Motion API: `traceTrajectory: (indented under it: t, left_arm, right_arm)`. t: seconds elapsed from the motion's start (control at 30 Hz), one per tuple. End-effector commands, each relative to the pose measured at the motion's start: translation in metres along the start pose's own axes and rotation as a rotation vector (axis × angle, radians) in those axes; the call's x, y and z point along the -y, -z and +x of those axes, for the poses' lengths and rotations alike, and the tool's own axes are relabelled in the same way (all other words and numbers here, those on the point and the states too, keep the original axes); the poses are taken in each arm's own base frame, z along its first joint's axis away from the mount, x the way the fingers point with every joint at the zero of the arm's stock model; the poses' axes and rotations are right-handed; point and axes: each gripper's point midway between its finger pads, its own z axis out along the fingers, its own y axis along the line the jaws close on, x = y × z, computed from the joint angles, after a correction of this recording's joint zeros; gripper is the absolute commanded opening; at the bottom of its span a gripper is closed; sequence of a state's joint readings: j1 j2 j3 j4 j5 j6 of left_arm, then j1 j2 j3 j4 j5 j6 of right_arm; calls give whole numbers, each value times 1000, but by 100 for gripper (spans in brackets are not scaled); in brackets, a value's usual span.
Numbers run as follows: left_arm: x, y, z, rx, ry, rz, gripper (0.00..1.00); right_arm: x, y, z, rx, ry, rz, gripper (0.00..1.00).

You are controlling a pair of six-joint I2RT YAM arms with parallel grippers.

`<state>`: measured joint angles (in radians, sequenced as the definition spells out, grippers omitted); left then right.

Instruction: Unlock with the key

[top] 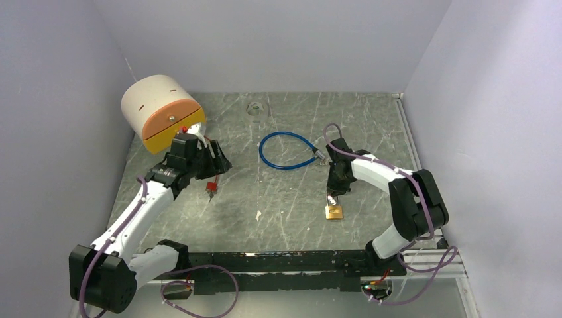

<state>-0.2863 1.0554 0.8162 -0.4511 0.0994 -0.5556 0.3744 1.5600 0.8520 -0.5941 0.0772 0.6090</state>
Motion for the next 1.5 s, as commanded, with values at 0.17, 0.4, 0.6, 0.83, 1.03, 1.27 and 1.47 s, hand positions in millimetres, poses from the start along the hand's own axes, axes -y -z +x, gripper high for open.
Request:
traceTrajectory:
  t: [0.17,0.4,0.6,0.83,1.03,1.27,1.47]
  left_arm:
    - [24,4,-23,77,-4,104,71]
    - [38,7,-31,123,22,180,71]
    - [62,20,-40,170,33,305,73]
    - [131,47,-31,75,-37,723,77]
    - [172,71,-14,23,-134,958,85]
    - [191,75,-16,-28,-50,1036,65]
    - [205,93,-31,17,-63,1119,59]
  right_arm:
    - [4,-11,5,-19,6,19,14]
    - [-9,40,-27,165,61,-14,0]
    - [-37,108,-61,362,98,-167,0]
    - [-133,205,-79,493,258,-727,0]
    - [-196,282,-65,475,327,-1165,0]
    - [-230,330,-45,445,379,-1435,0]
    - [-234,342,-33,419,411,-1525,0]
